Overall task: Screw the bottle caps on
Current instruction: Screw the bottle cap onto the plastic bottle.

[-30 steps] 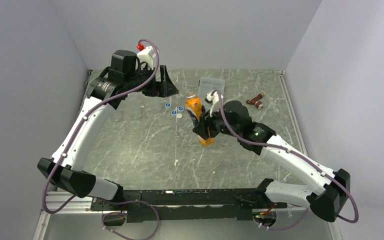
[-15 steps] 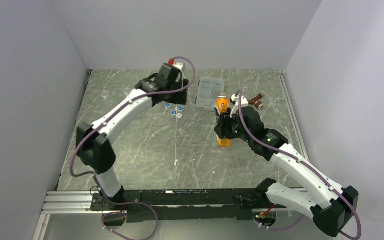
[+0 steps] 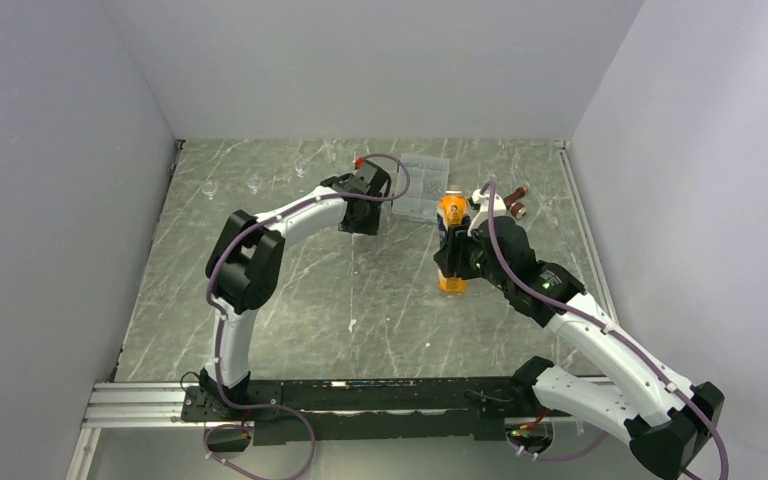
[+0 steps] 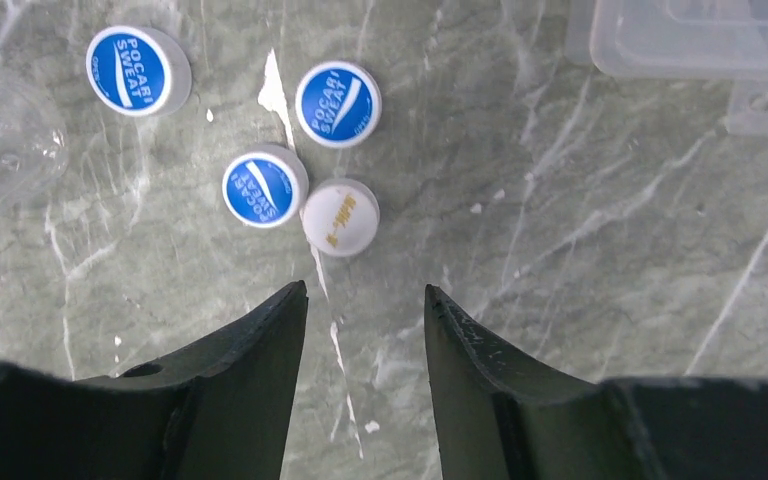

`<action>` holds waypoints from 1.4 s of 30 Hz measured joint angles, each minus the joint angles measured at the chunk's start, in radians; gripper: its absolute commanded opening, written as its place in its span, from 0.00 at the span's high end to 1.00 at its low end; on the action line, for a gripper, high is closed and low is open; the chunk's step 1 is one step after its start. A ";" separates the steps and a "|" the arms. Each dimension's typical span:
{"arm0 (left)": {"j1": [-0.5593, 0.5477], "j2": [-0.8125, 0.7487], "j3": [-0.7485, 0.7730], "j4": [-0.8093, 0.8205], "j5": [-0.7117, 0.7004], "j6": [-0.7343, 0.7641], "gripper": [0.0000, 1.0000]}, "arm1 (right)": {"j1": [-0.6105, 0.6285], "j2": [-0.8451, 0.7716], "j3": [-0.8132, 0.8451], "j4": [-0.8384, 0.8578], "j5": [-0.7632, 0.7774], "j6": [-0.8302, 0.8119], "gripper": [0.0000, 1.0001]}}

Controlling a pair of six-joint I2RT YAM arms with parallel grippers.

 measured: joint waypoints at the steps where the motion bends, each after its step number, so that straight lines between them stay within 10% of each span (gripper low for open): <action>1: 0.003 0.008 0.000 0.007 0.000 -0.003 0.50 | 0.000 -0.007 0.000 -0.001 0.001 0.000 0.54; 30: 0.046 0.106 0.014 0.069 0.010 -0.013 0.51 | -0.001 -0.031 0.000 -0.007 -0.004 -0.009 0.53; 42: 0.039 0.106 0.014 0.070 -0.008 0.029 0.88 | -0.001 -0.020 0.000 -0.006 -0.032 -0.010 0.53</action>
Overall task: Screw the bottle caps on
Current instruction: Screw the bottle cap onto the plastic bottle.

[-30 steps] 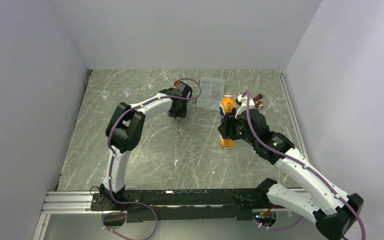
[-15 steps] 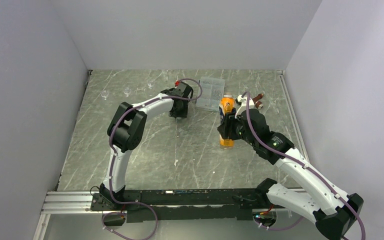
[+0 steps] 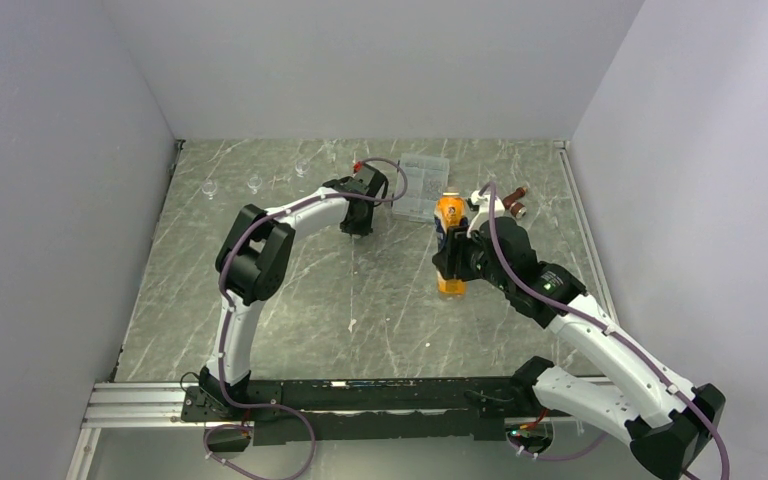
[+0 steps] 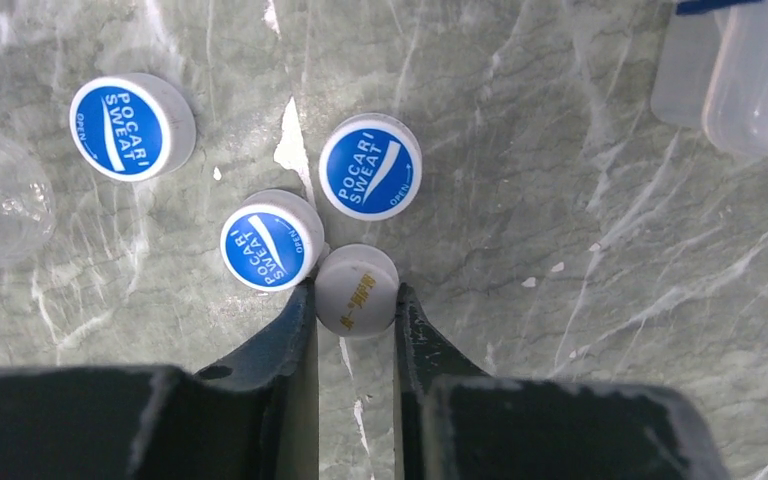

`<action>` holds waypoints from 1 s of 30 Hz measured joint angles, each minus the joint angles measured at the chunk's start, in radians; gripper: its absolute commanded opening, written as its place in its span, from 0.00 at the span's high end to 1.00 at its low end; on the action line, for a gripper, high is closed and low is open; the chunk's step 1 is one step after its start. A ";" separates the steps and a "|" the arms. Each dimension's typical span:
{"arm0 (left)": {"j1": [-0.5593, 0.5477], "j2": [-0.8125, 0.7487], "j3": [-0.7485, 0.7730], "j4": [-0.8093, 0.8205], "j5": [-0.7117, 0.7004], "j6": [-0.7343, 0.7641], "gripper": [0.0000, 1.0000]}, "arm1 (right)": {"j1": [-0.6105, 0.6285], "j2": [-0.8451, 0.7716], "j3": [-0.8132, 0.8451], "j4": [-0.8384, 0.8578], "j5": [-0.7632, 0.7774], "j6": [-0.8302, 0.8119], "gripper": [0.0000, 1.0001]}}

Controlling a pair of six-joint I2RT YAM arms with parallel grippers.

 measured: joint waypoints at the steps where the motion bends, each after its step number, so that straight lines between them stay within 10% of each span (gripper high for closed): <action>1: -0.001 0.000 0.000 0.000 0.001 0.002 0.91 | 0.000 0.002 0.000 0.000 -0.004 -0.001 0.53; 11: 0.032 -0.170 0.011 -0.156 0.224 0.060 0.99 | 0.000 0.003 0.000 0.010 -0.097 -0.047 0.53; 30: 0.233 -0.772 0.064 -0.223 1.211 0.160 0.95 | 0.185 -0.033 0.078 0.095 -0.600 -0.241 0.51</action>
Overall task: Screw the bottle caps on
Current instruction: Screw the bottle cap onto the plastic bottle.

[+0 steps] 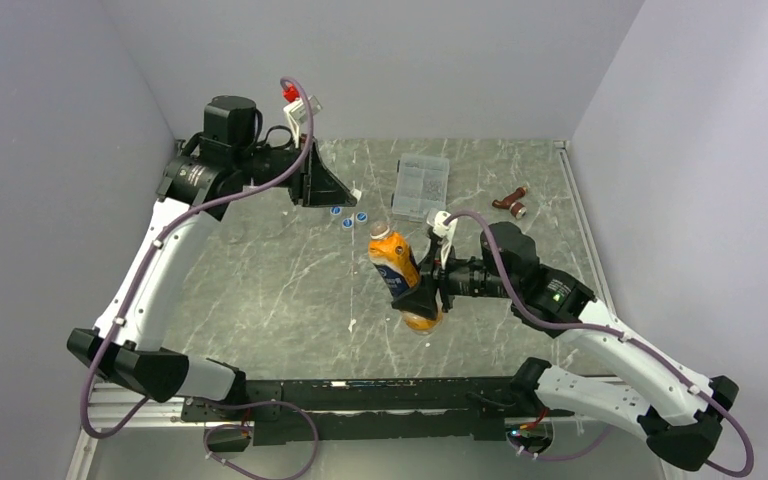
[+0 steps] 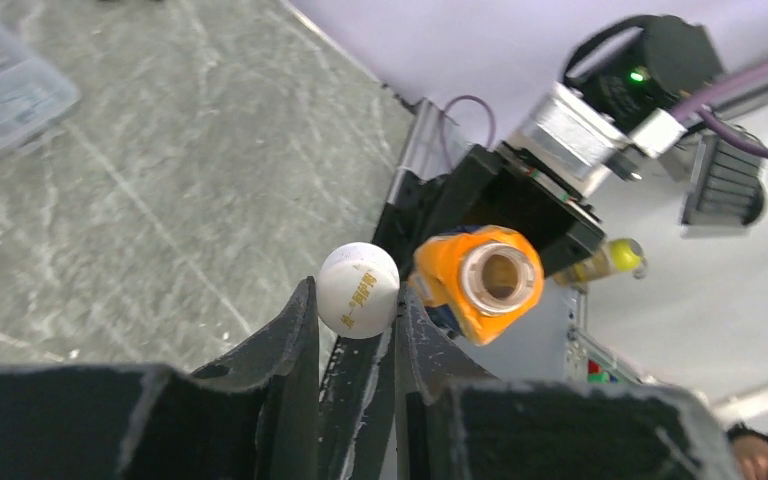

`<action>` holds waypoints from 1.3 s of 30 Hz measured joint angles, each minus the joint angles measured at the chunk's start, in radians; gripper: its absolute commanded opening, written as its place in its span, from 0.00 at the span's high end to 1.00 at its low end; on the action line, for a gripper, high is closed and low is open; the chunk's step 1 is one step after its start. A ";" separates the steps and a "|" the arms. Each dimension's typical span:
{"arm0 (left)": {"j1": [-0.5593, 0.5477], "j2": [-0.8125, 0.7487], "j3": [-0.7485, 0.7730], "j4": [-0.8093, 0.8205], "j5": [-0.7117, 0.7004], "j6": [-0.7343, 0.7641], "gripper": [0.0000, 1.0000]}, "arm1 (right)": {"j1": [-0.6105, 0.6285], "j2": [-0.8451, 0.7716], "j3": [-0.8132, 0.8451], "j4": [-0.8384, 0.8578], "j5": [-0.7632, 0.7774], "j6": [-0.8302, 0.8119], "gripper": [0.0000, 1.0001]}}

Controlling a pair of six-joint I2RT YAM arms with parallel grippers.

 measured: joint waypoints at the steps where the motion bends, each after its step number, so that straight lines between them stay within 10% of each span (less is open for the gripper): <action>1: 0.000 -0.005 -0.002 0.005 0.021 -0.002 0.95 | 0.009 0.004 0.010 0.001 0.004 -0.009 0.51; 15: -0.014 -0.080 -0.053 -0.041 0.224 0.054 0.93 | 0.092 0.092 0.119 -0.087 0.101 -0.114 0.53; 39: -0.179 -0.043 0.046 -0.330 0.021 0.307 0.92 | 0.183 0.115 0.149 -0.249 0.216 -0.158 0.59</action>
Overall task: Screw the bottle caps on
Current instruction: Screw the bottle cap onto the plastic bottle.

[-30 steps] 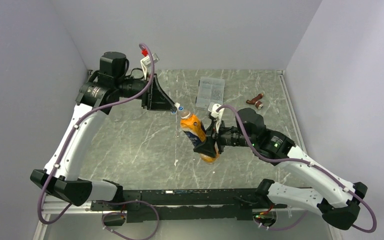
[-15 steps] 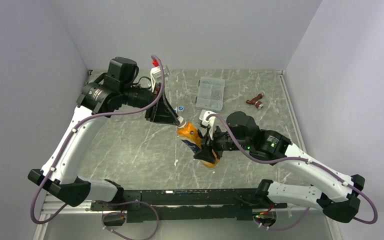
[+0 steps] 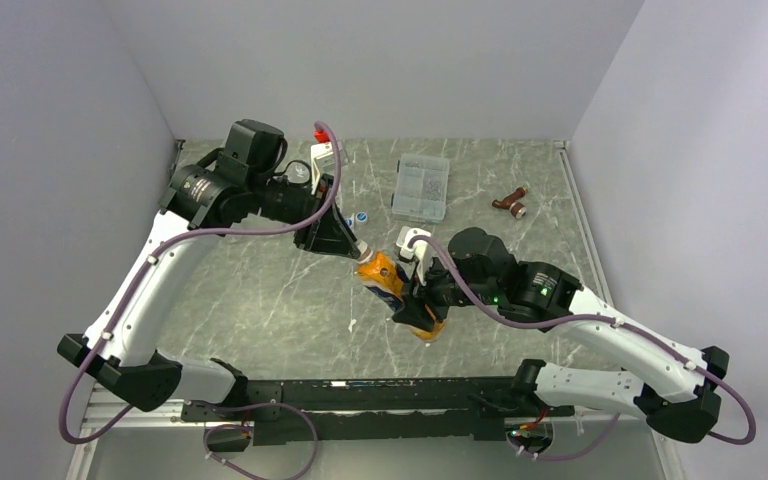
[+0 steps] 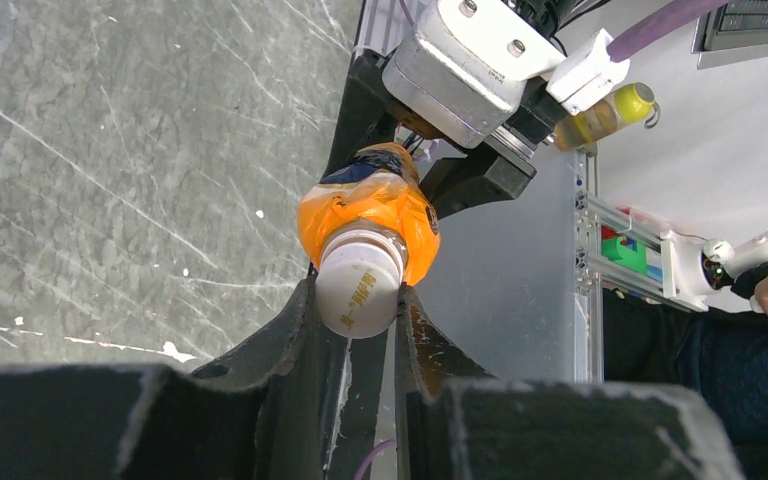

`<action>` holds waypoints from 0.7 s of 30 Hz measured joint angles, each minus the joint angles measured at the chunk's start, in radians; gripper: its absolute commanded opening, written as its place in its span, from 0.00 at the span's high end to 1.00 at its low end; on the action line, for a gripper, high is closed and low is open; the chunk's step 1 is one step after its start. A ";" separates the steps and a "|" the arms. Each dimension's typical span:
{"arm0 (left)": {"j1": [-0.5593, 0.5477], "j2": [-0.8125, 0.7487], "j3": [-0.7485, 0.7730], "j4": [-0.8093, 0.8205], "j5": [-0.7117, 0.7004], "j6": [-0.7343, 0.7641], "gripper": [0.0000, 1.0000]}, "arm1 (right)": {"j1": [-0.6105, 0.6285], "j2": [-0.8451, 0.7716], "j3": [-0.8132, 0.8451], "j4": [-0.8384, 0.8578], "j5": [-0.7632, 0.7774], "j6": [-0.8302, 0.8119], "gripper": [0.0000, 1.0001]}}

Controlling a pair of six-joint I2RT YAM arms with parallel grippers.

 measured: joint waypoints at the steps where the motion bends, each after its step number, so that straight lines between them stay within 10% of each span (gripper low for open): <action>1: 0.000 0.000 0.000 0.000 -0.001 0.001 0.92 | 0.002 0.000 0.001 -0.001 0.003 -0.003 0.59; 21: -0.002 -0.019 -0.035 0.021 0.006 -0.016 0.90 | 0.066 0.002 0.010 -0.015 0.156 -0.039 0.64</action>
